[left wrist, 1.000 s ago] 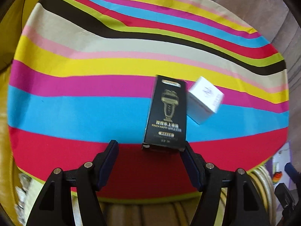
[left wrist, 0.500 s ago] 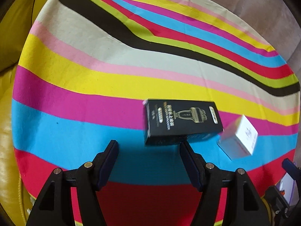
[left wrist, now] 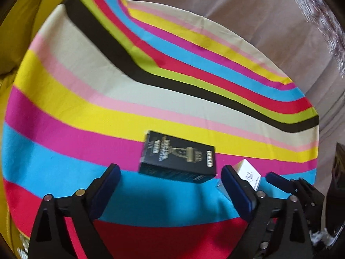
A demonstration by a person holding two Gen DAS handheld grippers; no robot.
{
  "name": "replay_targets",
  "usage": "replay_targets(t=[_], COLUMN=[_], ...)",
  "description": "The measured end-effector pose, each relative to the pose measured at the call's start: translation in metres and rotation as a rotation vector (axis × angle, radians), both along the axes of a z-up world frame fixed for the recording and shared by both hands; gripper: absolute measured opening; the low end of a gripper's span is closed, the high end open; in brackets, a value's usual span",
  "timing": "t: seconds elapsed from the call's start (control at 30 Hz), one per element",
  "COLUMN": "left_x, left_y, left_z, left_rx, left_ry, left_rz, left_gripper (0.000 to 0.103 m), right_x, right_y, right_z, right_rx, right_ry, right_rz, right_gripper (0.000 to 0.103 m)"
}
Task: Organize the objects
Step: 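Grasp the black DORMI box with the left gripper while the right grasps the white cube box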
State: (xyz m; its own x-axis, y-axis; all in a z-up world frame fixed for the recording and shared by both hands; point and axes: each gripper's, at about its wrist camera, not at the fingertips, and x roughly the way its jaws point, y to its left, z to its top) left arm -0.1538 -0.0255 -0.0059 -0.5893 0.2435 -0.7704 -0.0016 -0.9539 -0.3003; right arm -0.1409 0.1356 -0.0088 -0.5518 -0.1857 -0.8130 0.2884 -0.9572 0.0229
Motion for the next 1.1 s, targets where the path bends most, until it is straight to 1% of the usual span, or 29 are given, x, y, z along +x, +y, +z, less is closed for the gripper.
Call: replay_targets(t=[0.1, 0.2, 0.33, 0.4, 0.47, 0.5, 0.57, 0.63, 0.67, 0.87, 1.1], left_x=[-0.009, -0.022, -0.03, -0.032, -0.034, -0.034, -0.036, -0.032, -0.029, -0.017, 0.002], left_y=[0.01, 0.02, 0.023, 0.024, 0.024, 0.025, 0.026, 0.027, 0.025, 0.021, 0.034], left_z=[-0.001, -0.007, -0.019, -0.022, -0.024, -0.025, -0.026, -0.026, -0.024, -0.017, -0.006], left_rx=[-0.018, -0.072, -0.095, -0.101, -0.122, -0.13, -0.137, -0.144, -0.144, -0.138, -0.12], left_ry=[-0.009, -0.041, -0.096, -0.099, -0.093, -0.091, -0.08, -0.067, -0.062, -0.02, 0.008], left_rz=[-0.017, -0.026, -0.009, -0.01, -0.009, -0.009, -0.009, -0.005, -0.003, 0.044, 0.031], left_gripper=[0.099, 0.102, 0.102, 0.101, 0.089, 0.089, 0.089, 0.089, 0.089, 0.089, 0.089], right_x=[-0.007, -0.013, -0.018, -0.021, -0.024, -0.025, -0.025, -0.025, -0.024, -0.019, -0.006], right_y=[-0.004, -0.008, -0.011, -0.012, -0.011, -0.011, -0.008, -0.008, -0.008, -0.003, 0.01], right_z=[-0.003, -0.007, -0.014, -0.017, -0.021, -0.024, -0.024, -0.023, -0.024, -0.02, -0.009], right_rx=[0.014, 0.038, 0.054, 0.062, 0.072, 0.072, 0.056, 0.055, 0.056, 0.06, 0.044], right_ry=[0.0, -0.002, -0.008, -0.009, -0.022, -0.034, -0.033, -0.026, -0.023, -0.004, 0.012], right_rz=[0.009, 0.033, 0.059, 0.054, 0.046, 0.044, 0.042, 0.041, 0.041, 0.012, -0.054], right_gripper=[0.088, 0.088, 0.088, 0.087, 0.073, 0.063, 0.06, 0.047, 0.045, 0.044, 0.044])
